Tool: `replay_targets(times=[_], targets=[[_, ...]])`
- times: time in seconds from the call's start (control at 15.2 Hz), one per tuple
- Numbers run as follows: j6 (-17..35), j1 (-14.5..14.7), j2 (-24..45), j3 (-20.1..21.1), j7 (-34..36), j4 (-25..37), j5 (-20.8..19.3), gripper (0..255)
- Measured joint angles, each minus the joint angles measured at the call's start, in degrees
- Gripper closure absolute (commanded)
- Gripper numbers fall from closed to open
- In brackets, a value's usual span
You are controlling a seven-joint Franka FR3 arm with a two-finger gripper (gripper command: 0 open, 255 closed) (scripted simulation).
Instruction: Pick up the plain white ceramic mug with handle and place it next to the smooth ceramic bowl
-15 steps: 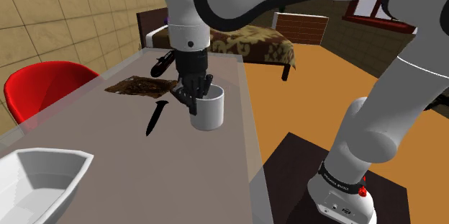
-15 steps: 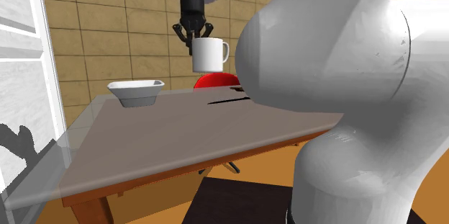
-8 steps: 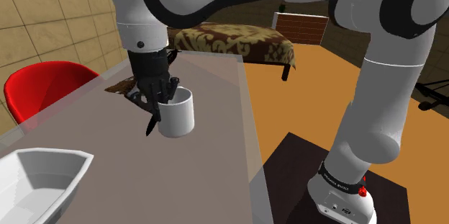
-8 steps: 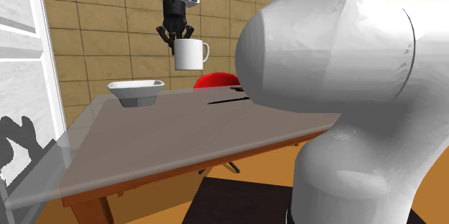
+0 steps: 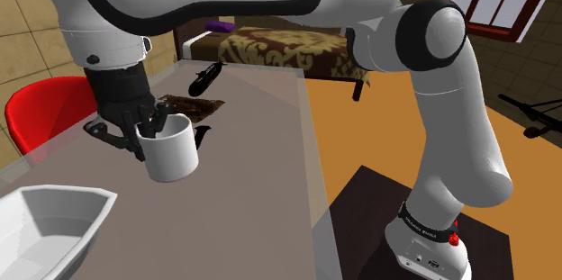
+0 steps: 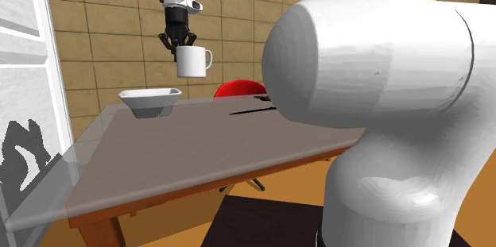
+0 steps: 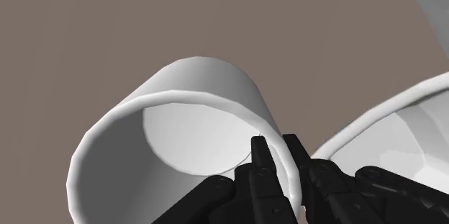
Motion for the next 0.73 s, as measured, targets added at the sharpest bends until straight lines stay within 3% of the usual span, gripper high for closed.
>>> replay_targets(times=[0.73], targets=[[7.1, -0.5, 1.4, -0.5, 0.9, -6.1, -0.8, 255]])
